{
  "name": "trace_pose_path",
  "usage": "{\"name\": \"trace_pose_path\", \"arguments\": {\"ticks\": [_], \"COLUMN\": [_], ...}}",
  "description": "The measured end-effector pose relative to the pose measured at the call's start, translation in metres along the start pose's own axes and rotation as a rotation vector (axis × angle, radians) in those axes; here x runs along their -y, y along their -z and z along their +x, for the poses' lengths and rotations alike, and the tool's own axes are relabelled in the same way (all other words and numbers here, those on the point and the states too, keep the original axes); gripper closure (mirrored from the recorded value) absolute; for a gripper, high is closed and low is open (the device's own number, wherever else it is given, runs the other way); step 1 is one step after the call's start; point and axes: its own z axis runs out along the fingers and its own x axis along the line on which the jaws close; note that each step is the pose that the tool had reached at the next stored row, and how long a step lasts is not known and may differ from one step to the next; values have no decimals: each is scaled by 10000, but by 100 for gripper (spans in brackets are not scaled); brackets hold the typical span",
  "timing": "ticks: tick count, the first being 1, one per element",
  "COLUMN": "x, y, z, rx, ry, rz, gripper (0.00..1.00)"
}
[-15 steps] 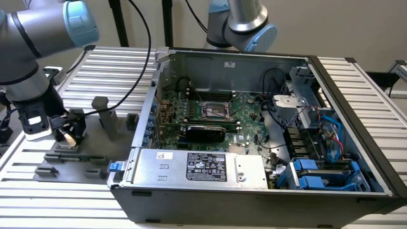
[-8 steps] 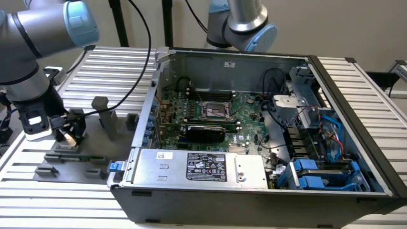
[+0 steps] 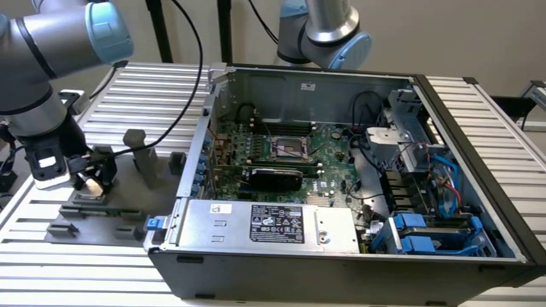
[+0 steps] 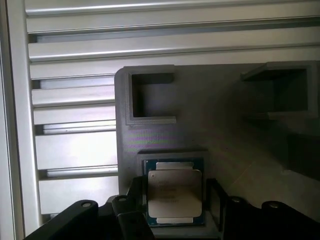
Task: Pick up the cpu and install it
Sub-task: 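Pick up the cpu and move it towards the insertion slot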
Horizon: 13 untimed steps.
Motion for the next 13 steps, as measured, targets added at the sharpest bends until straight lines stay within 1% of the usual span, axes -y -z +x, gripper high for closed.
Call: {"name": "trace_pose_path", "arguments": {"ticks": [2,3,4,7,9,13], "x": [0,0,0,0,-2,-10], "y": [0,1,1,0,17,194], "z": [0,0,0,-2,-3,-6], "rx": [0,-3,-3,-1,2,-1], "ry": [-1,-1,-2,0,-1,0], "rz": [1,2,2,1,-1,1], "gripper": [37,40,45,45,45,45]}}
